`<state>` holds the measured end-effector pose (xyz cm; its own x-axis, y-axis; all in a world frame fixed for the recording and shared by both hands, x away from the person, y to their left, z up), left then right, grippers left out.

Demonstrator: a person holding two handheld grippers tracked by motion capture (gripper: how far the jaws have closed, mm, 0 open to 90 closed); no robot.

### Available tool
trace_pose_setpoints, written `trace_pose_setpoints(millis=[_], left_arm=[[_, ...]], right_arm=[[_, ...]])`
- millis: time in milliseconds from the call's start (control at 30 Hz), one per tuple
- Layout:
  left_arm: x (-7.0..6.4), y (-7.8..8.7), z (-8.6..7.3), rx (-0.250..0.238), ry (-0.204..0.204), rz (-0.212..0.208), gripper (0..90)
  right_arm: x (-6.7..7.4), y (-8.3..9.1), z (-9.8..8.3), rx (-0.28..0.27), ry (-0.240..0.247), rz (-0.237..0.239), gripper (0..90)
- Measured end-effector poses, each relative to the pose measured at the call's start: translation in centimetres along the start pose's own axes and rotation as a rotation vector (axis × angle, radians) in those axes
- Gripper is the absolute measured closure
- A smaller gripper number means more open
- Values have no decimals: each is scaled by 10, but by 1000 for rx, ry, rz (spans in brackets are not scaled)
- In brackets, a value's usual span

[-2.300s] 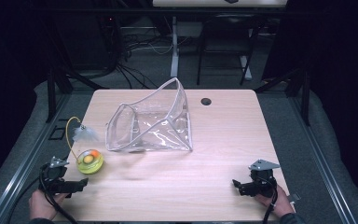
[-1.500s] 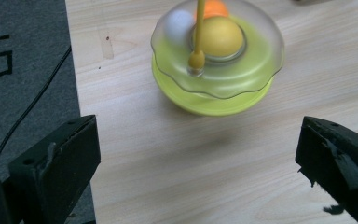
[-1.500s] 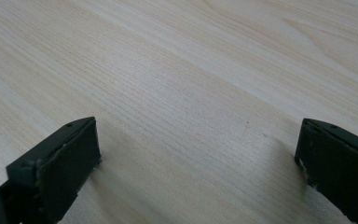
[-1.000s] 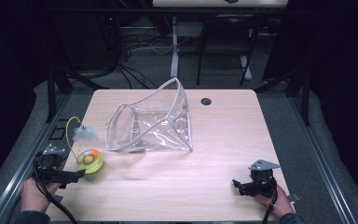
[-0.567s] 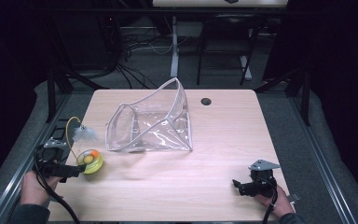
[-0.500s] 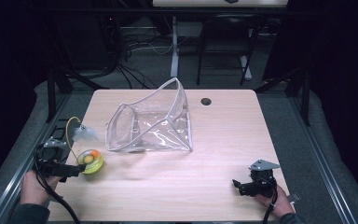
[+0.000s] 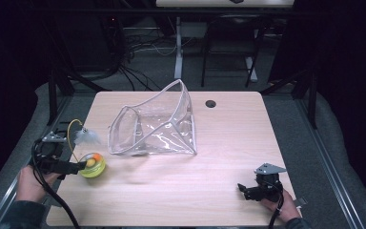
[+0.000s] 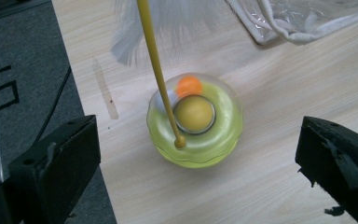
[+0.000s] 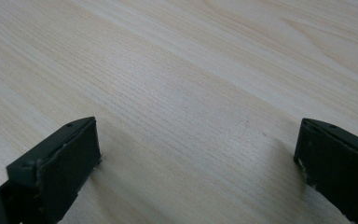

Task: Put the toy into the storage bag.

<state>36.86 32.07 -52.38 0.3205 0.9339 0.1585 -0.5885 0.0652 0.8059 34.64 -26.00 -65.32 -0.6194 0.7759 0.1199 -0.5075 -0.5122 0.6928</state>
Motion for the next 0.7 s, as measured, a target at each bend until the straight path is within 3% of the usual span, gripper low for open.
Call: trace_pose_setpoints(millis=[400, 567, 700], left_arm=[[1, 6, 22, 3, -19, -10, 1], [2, 6, 29, 27, -32, -1, 3], [5, 8, 36, 26, -40, 8, 52]], right_arm=[[0, 0, 0, 0, 1, 2, 0], [0, 0, 0, 1, 1, 1, 0], [0, 0, 0, 1, 1, 1, 0]])
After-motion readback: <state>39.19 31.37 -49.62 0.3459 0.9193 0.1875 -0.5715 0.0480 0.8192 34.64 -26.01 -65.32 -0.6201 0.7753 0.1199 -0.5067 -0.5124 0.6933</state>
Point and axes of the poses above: each handheld gripper's, and its own axes: y roughly backward along the jaws, z roughly out of its top, x roughly to its left, the point moved 9 cm from there along -y, roughly forward along the jaws, and after that the axes turned 10 degrees about z, right-handed, at the moved point
